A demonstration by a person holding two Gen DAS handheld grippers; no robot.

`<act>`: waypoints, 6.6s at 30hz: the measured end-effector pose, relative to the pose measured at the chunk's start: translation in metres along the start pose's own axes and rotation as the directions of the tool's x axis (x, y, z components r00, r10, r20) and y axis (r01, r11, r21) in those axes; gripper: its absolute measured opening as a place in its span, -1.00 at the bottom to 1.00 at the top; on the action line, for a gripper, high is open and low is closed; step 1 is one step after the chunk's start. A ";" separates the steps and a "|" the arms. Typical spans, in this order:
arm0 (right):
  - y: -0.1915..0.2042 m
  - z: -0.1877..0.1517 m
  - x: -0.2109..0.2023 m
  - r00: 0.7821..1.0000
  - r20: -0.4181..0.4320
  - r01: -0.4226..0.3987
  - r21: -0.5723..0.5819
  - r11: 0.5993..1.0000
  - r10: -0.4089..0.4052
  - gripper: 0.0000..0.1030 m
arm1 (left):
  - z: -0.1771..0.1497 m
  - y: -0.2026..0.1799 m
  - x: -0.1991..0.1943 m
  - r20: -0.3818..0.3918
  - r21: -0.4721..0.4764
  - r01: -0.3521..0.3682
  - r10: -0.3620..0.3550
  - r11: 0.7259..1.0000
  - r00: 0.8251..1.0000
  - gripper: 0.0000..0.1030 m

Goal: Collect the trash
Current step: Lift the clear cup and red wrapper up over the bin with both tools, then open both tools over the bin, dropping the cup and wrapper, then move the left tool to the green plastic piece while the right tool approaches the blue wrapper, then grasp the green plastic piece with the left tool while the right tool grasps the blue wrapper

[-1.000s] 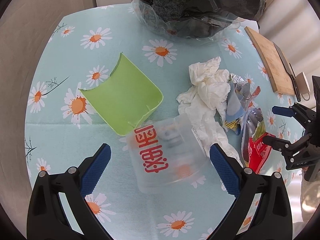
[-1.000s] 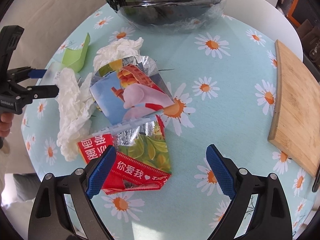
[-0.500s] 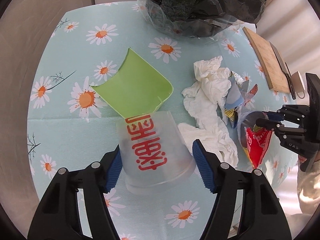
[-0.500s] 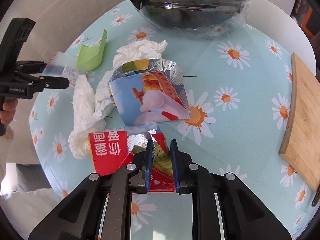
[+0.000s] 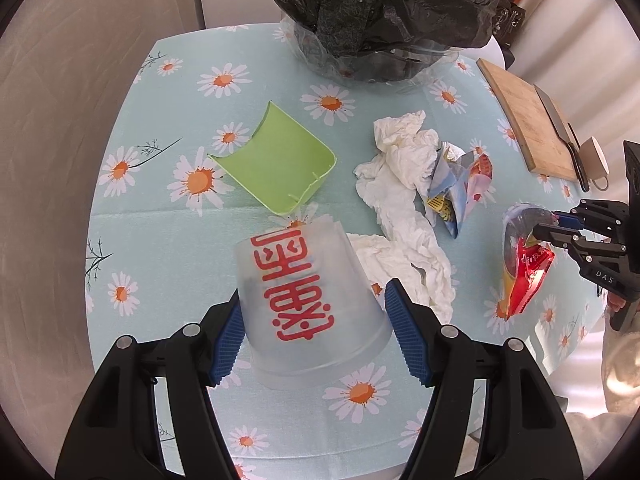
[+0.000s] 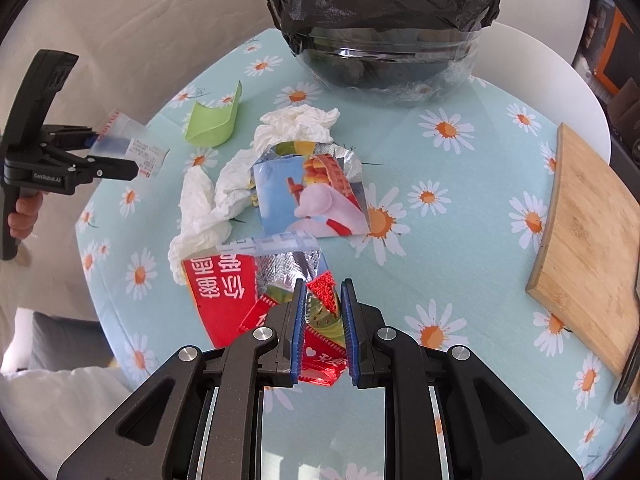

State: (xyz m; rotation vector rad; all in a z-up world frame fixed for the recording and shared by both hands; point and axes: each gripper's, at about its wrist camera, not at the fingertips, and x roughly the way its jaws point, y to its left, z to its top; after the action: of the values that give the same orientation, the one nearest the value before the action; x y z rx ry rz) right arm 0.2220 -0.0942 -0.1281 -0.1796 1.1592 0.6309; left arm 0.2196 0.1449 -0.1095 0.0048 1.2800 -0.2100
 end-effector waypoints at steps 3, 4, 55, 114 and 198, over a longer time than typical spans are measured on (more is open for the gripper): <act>-0.001 -0.006 -0.008 1.000 0.017 0.015 0.003 1.000 -0.015 -0.69 | -0.008 -0.004 -0.010 0.021 -0.010 -0.013 0.014 1.000 1.000 0.29; -0.004 -0.008 -0.010 0.999 0.024 0.026 0.010 1.000 -0.026 -0.69 | -0.011 -0.005 -0.012 0.026 -0.015 -0.018 0.018 1.000 0.999 0.29; -0.076 0.037 -0.219 0.832 0.482 0.188 0.221 0.957 -0.275 -0.69 | 0.087 -0.054 -0.136 0.356 0.138 0.019 -0.068 0.990 0.932 0.32; -0.061 0.167 -0.158 0.817 0.500 0.243 0.153 0.958 -0.287 0.75 | 0.172 -0.032 -0.102 0.400 0.211 0.052 -0.135 0.976 0.907 0.88; 0.005 0.059 0.115 0.994 0.013 0.111 -0.017 0.994 -0.111 0.87 | 0.077 0.014 0.116 0.035 -0.189 -0.193 0.203 0.963 0.979 0.91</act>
State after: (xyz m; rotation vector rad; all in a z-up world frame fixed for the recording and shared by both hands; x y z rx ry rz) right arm 0.2949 -0.0210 -0.2060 -0.2531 1.1243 0.5431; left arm 0.3266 0.1318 -0.1995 -0.0316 1.2318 0.0807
